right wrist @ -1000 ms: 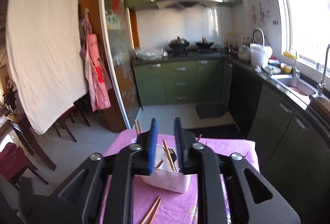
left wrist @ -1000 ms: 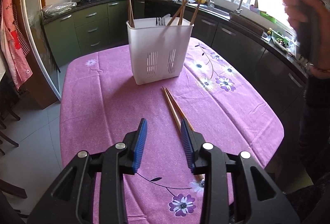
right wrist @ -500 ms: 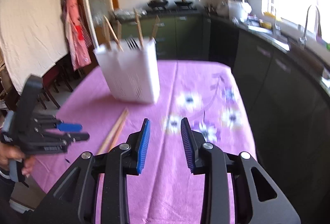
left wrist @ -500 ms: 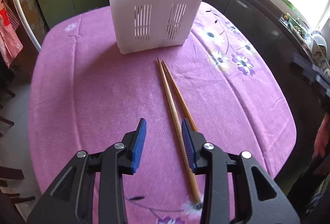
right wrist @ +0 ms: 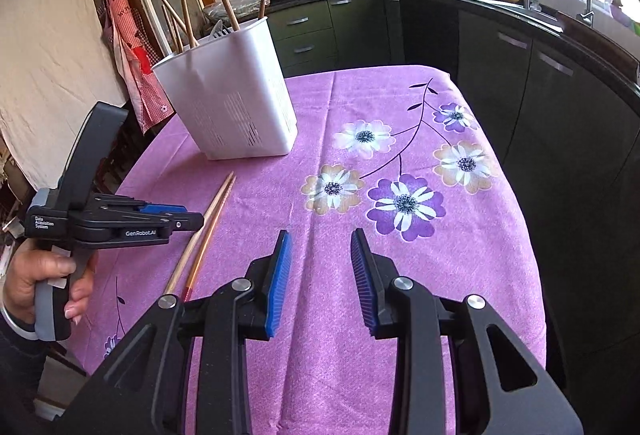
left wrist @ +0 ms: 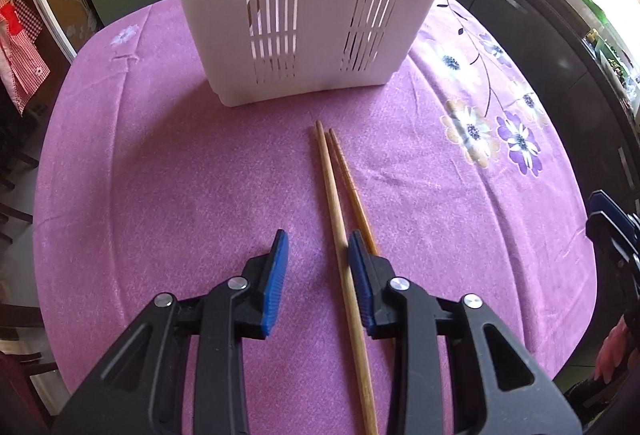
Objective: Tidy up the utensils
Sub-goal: 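Grasp and lift a loose chopstick with the left gripper while the right gripper approaches, then grasp the last wooden chopstick with the right gripper while the left gripper holds its chopstick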
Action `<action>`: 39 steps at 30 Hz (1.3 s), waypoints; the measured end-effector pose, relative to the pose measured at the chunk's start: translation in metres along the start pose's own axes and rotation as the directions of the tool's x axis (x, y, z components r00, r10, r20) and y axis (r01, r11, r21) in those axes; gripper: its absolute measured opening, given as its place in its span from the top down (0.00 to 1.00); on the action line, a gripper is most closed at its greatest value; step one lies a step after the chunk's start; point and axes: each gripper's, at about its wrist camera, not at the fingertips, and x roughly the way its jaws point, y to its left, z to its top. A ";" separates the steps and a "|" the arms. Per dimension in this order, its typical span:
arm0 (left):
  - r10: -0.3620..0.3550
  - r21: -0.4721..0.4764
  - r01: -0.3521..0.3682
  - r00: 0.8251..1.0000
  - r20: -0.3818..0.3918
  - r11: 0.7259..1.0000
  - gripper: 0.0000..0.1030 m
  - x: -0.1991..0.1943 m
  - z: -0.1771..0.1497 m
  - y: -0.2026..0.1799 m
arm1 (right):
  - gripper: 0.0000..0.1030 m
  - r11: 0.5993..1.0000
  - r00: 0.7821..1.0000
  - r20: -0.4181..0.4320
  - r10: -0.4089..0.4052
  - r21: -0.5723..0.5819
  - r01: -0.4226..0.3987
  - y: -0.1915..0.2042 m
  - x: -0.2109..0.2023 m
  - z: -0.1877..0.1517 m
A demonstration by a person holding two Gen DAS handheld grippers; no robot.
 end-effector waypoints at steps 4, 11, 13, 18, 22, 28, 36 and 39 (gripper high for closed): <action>0.010 0.001 -0.010 1.000 0.000 1.000 0.71 0.005 0.006 -0.006 | 0.70 1.000 1.000 -0.008 0.011 0.009 -0.011 -0.002 0.003 0.001; 0.072 0.034 -0.073 0.997 0.019 0.997 0.77 0.013 0.016 -0.019 | 0.70 0.999 1.000 -0.018 0.025 0.021 -0.024 -0.003 0.004 -0.001; 0.077 0.034 -0.078 0.997 0.028 0.996 0.89 0.014 0.017 -0.020 | 0.70 0.999 0.999 -0.021 0.029 0.025 -0.028 -0.003 0.004 -0.001; 0.061 0.015 -0.061 0.997 0.037 0.998 0.94 0.010 0.016 -0.011 | 0.70 0.999 0.999 -0.026 0.036 0.027 -0.035 -0.002 0.004 -0.001; 0.053 0.002 -0.054 0.994 0.094 0.999 0.94 -0.015 0.012 -0.003 | 0.70 0.999 0.999 -0.024 0.038 0.025 -0.038 0.001 0.002 0.001; 0.019 -0.002 -0.019 0.976 0.216 1.000 0.94 -0.078 -0.002 0.008 | 0.70 0.999 0.999 -0.017 0.035 0.013 -0.035 0.006 -0.002 0.005; 0.014 -0.002 -0.014 0.930 0.368 1.000 0.94 -0.152 -0.032 0.024 | 0.64 0.996 0.994 -0.070 0.084 -0.012 -0.085 0.023 0.010 0.011; 0.017 0.005 -0.021 0.914 0.406 1.000 0.94 -0.168 -0.044 0.029 | 0.62 0.992 0.984 -0.126 0.122 -0.020 -0.126 0.034 0.025 0.017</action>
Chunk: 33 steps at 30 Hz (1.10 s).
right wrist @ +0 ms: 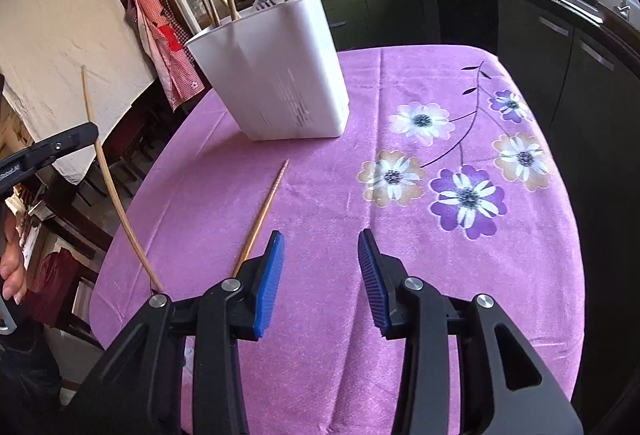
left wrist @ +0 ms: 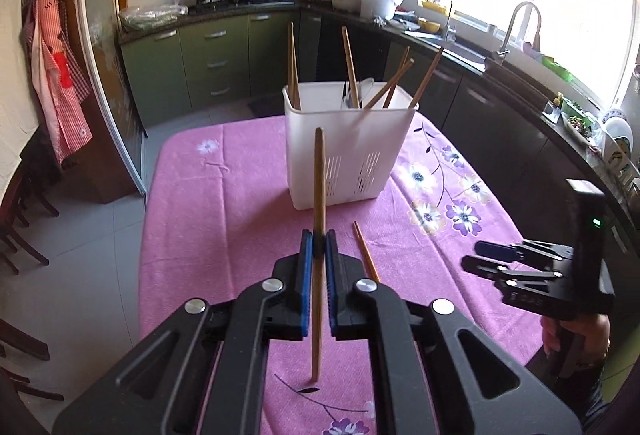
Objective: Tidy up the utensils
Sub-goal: 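Grasp the last wooden chopstick with the right gripper while the left gripper holds its chopstick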
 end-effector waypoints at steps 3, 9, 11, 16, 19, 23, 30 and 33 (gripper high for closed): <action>0.000 0.009 0.000 1.000 0.021 1.000 0.94 -0.012 -0.004 0.002 | 0.62 0.999 0.997 -0.072 0.025 -0.019 -0.027 0.012 0.023 0.011; -0.003 0.010 0.003 0.999 0.040 1.000 0.94 -0.020 -0.012 0.008 | 0.62 0.997 0.981 -0.194 -0.027 -0.082 0.012 0.048 0.082 0.035; -0.006 0.011 0.006 0.999 0.043 1.000 0.94 -0.022 -0.013 0.011 | 0.62 0.993 0.970 -0.231 -0.070 -0.109 0.046 0.060 0.101 0.040; -0.021 0.020 0.020 0.999 0.045 1.000 0.94 -0.023 -0.013 0.012 | 0.64 0.982 0.949 -0.279 -0.144 -0.155 0.103 0.080 0.129 0.044; -0.030 0.026 0.029 0.999 0.045 0.999 0.94 -0.023 -0.014 0.012 | 0.73 0.973 0.939 -0.285 -0.192 -0.181 0.144 0.087 0.138 0.045; -0.033 0.033 0.031 0.998 0.047 0.999 0.94 -0.023 -0.014 0.012 | 0.92 0.963 0.937 -0.268 -0.224 -0.207 0.171 0.090 0.140 0.043; -0.027 0.030 0.026 0.999 0.045 0.999 0.94 -0.024 -0.015 0.012 | 0.93 0.972 0.961 -0.219 -0.170 -0.197 0.127 0.085 0.120 0.046; -0.025 0.035 0.023 0.999 0.042 0.999 0.94 -0.025 -0.015 0.011 | 0.93 0.980 0.984 -0.133 -0.123 -0.170 0.100 0.082 0.082 0.054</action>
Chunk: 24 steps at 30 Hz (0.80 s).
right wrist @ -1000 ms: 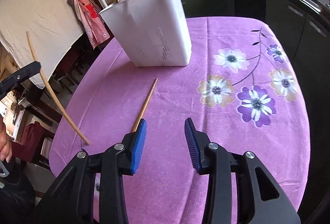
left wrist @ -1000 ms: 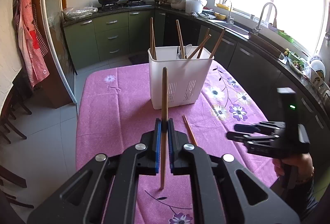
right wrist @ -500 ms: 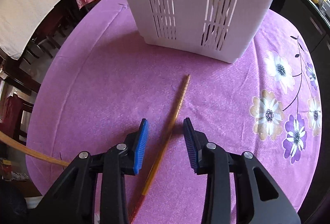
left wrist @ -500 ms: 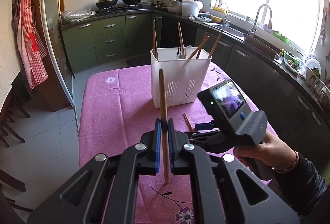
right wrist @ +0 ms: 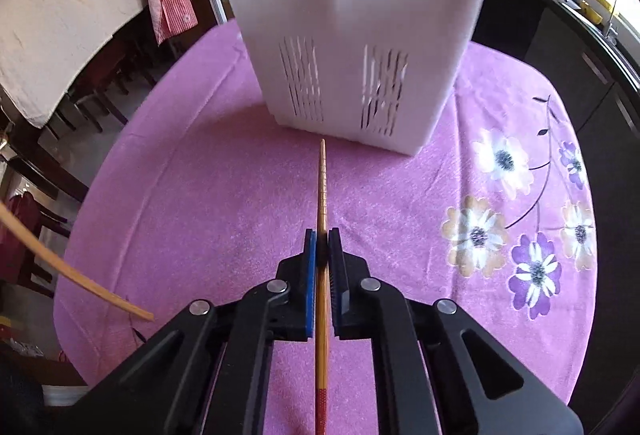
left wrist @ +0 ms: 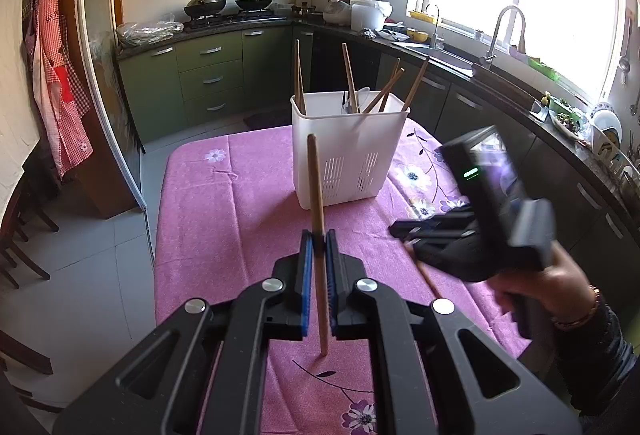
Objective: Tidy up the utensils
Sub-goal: 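Grasp the last wooden chopstick with the right gripper while the left gripper holds its chopstick, then lower both held chopsticks into the white holder and open both grippers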
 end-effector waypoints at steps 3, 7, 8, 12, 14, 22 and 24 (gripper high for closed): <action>0.002 0.005 -0.002 1.000 0.000 1.000 0.94 0.000 0.000 -0.001 | 0.93 1.000 0.993 0.119 0.013 0.012 -0.014 -0.010 -0.048 -0.005; 0.002 0.008 -0.002 1.000 0.000 1.000 0.94 0.000 0.001 -0.002 | 0.93 1.000 0.967 0.253 0.011 0.017 -0.016 -0.021 -0.107 -0.025; 0.001 0.009 -0.001 1.000 -0.001 1.000 0.94 0.000 0.001 -0.002 | 0.93 1.000 0.963 0.270 0.012 0.018 -0.018 -0.027 -0.121 -0.035; -0.001 0.011 0.001 1.000 -0.011 1.000 0.94 0.001 0.004 -0.003 | 0.93 0.999 0.945 0.328 0.019 0.025 -0.029 -0.033 -0.153 -0.056; 0.002 0.011 -0.002 1.000 -0.011 1.000 0.94 0.002 0.006 -0.003 | 0.93 0.999 0.938 0.346 0.023 0.026 -0.034 -0.032 -0.160 -0.060; -0.002 0.033 0.001 1.000 0.018 0.999 0.94 -0.014 0.043 -0.004 | 0.93 0.995 0.906 0.415 0.087 0.011 -0.101 -0.035 -0.194 -0.034; -0.015 0.035 0.014 0.999 0.030 0.999 0.94 -0.021 0.059 -0.004 | 0.93 0.994 0.891 0.443 0.094 0.012 -0.111 -0.038 -0.206 -0.020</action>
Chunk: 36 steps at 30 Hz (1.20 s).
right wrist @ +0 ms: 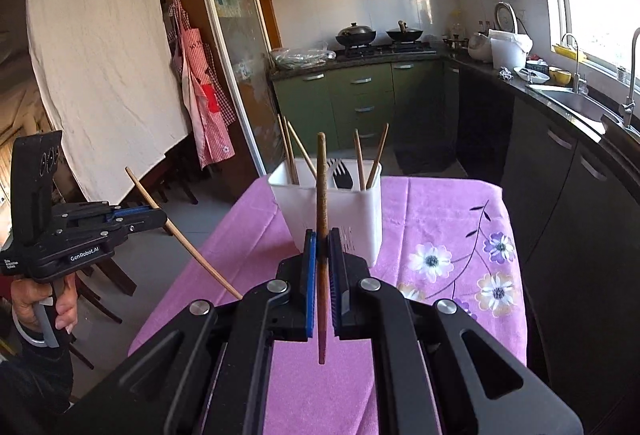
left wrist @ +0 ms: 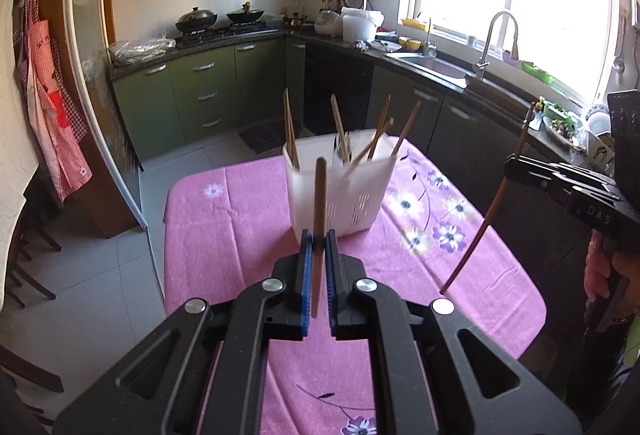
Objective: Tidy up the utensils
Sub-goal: 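Lower both held chopsticks into the white holder and open both grippers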
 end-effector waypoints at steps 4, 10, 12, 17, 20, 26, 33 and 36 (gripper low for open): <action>-0.006 0.009 0.006 0.998 0.060 1.000 0.94 -0.015 0.044 0.001 | 0.93 1.000 0.998 0.055 0.000 -0.007 0.001 0.000 -0.011 0.029; -0.014 0.020 0.011 0.987 0.159 1.000 0.94 -0.026 0.109 -0.004 | 0.93 1.000 0.994 0.108 0.002 -0.014 0.000 -0.002 -0.018 0.063; -0.013 0.020 0.010 0.983 0.184 1.000 0.94 -0.024 0.127 -0.005 | 0.93 1.000 0.993 0.120 0.006 -0.015 -0.005 -0.003 -0.019 0.072; -0.001 0.014 -0.001 0.980 0.201 1.000 0.94 -0.003 0.154 -0.009 | 0.93 1.000 0.988 0.150 0.023 -0.016 -0.020 -0.004 -0.017 0.094; 0.006 0.010 -0.008 0.982 0.187 1.000 0.94 0.021 0.161 -0.009 | 0.93 0.999 0.987 0.160 0.031 -0.025 -0.027 -0.004 -0.015 0.103; 0.025 -0.011 -0.024 0.992 0.123 1.000 0.94 0.069 0.153 -0.002 | 0.93 0.999 0.983 0.178 0.039 -0.025 -0.035 -0.007 -0.013 0.116; 0.032 -0.022 -0.032 0.999 0.020 0.999 0.91 0.117 0.116 0.008 | 0.93 0.999 0.978 0.206 0.043 -0.020 -0.040 -0.007 -0.005 0.138; 0.027 -0.026 -0.027 1.000 0.002 0.999 0.65 0.124 0.099 0.010 | 0.93 0.999 0.977 0.212 0.034 -0.008 -0.033 -0.009 0.005 0.150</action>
